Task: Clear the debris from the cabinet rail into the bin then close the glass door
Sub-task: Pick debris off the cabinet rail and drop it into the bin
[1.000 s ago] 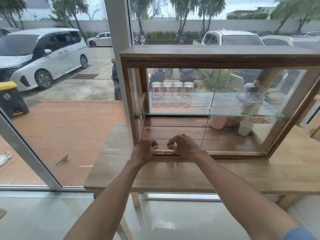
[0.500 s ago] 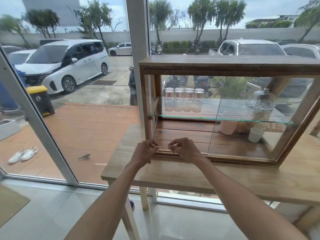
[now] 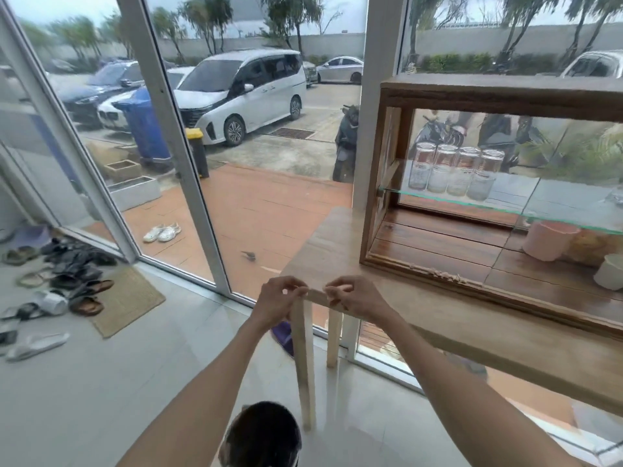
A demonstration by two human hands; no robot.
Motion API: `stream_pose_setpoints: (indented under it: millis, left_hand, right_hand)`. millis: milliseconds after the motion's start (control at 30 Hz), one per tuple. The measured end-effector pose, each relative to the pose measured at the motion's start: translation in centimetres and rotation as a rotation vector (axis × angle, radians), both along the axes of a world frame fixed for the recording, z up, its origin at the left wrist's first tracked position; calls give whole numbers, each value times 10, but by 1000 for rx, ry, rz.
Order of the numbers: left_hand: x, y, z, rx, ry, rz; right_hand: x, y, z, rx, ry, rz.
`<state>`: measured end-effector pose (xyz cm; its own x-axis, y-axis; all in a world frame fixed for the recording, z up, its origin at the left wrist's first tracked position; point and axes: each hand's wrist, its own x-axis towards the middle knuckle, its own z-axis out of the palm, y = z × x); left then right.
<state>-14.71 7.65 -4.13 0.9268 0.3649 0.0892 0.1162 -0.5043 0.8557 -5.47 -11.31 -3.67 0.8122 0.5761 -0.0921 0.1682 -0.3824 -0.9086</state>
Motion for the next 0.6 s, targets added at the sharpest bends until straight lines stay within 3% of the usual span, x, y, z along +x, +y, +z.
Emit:
stream_pose_setpoints:
  millis: [300,600]
  left_hand:
    - [-98,61,-85,-109,183,209]
    - [-129,98,-164,-205,375,319]
  right_hand:
    - [-53,69,-78,-93,96,156]
    - [-80,126,-156,-308,97,269]
